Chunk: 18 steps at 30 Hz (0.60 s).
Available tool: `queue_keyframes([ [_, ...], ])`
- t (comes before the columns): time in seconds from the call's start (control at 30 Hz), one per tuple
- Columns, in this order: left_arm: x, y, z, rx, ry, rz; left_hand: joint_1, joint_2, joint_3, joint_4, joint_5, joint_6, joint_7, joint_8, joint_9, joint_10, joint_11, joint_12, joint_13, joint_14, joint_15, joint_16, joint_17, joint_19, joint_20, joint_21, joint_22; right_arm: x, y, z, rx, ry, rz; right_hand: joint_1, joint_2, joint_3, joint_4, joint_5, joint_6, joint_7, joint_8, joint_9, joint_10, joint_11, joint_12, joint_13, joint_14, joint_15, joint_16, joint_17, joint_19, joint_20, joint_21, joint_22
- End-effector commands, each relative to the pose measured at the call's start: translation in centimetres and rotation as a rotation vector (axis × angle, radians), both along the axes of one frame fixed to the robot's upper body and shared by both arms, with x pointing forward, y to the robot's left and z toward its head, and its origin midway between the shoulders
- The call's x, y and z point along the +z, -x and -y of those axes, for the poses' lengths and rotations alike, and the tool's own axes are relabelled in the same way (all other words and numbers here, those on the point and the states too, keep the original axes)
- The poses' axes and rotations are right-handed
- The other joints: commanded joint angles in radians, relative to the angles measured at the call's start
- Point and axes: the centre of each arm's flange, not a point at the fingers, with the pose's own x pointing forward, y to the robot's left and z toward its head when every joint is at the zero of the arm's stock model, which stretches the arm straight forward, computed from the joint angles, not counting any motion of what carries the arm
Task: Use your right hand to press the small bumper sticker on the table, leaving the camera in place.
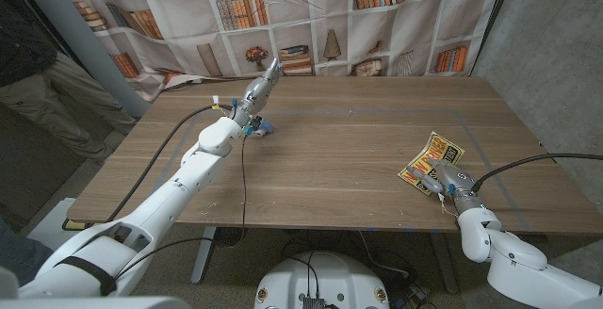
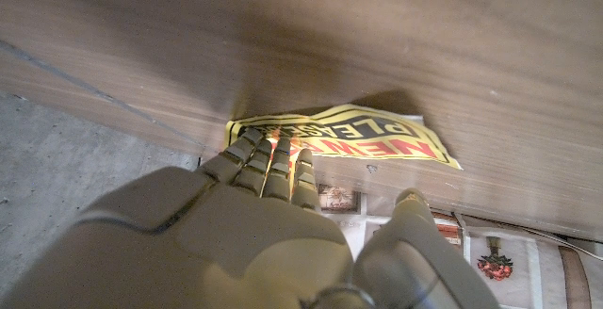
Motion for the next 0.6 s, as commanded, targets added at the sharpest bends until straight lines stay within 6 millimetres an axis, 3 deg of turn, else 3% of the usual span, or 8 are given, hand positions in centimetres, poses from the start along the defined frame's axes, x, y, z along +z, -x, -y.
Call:
queue_keyframes([
  [0.03, -0.2, 0.3, -0.1, 0.005, 0.005, -0.001, 0.003, 0.001, 0.006, 0.001, -0.002, -0.009, -0.003, -0.004, 0.002, -0.004, -0.007, 0.002, 0.002, -0.009, 0.0, -0.002, 0.0, -0.016, -0.003, -0.002, 0.002, -1.6, -0.5, -0.2, 0.001, 0.0, -0.085, -0.004, -0.007, -0.003, -0.002, 0.005, 0.012, -0.005, 0.003, 0.003, -0.012, 0.005, -0.003, 0.002, 0.0, 0.001, -0.001, 0.002, 0.003, -0.043, 0.0, 0.002],
  [0.6, -0.5, 0.3, 0.2, -0.001, 0.006, -0.004, 0.004, 0.001, 0.008, 0.001, -0.004, -0.007, -0.002, -0.003, 0.002, -0.004, -0.008, 0.002, 0.002, -0.009, -0.001, -0.001, 0.0, -0.017, -0.002, -0.002, 0.003, -3.3, -0.8, -0.3, 0.002, 0.012, -0.17, -0.013, -0.01, -0.008, 0.002, 0.005, 0.08, -0.013, 0.026, 0.002, -0.019, 0.007, -0.003, 0.002, -0.012, 0.003, -0.004, 0.003, -0.008, -0.045, -0.003, 0.002],
])
